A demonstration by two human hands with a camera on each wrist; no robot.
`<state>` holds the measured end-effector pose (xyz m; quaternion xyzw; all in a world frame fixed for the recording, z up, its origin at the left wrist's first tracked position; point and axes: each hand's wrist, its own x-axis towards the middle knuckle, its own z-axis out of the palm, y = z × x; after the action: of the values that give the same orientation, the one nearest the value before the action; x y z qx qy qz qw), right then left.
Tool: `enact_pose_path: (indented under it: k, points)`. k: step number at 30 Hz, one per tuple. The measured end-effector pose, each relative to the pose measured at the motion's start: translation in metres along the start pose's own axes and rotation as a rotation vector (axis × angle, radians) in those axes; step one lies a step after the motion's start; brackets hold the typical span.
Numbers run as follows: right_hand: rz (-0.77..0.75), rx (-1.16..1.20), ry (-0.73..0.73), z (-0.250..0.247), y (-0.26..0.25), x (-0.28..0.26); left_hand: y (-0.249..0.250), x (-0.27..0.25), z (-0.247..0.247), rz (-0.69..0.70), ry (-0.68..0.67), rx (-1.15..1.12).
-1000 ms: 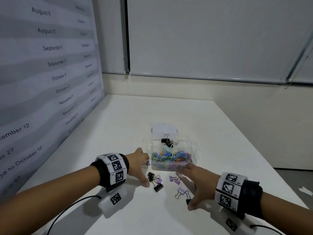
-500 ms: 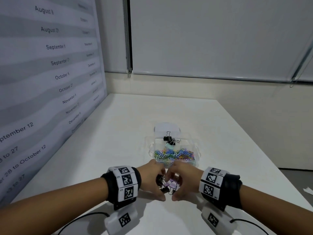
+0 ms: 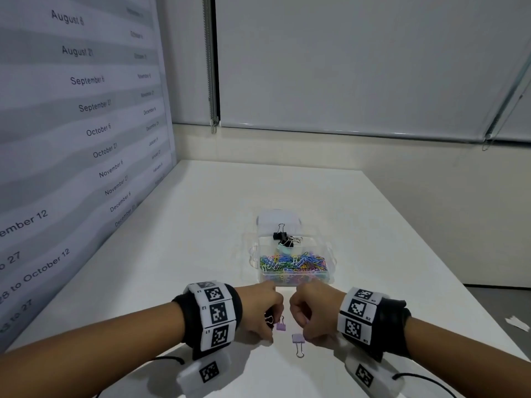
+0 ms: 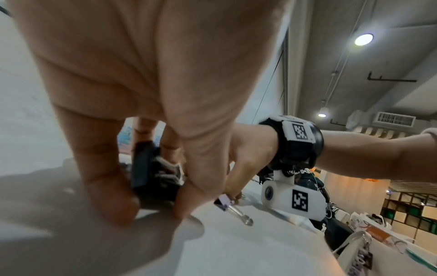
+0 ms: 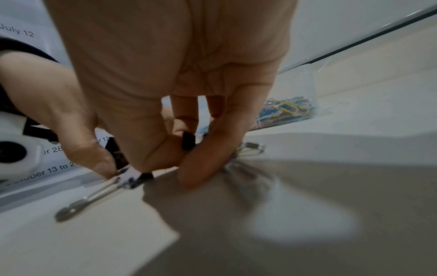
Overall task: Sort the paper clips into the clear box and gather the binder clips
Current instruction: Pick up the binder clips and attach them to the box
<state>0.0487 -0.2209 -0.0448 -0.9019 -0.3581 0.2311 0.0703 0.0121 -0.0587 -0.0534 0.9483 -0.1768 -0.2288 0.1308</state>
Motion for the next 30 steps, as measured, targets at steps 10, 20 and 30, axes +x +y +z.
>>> enact_pose_path:
  k: [10, 20, 30]
  points:
    - [0.021, 0.185, 0.164, -0.055, 0.004, -0.002, -0.005, -0.001, -0.002, -0.069, 0.029, -0.138]
    - [0.181, 0.296, 0.577, -0.093, 0.052, 0.056, -0.016, -0.003, -0.024, -0.024, 0.004, -0.339]
    - [0.134, 0.085, 0.353, -0.072, 0.053, 0.063, -0.025, 0.017, -0.078, -0.04, 0.212, -0.749]
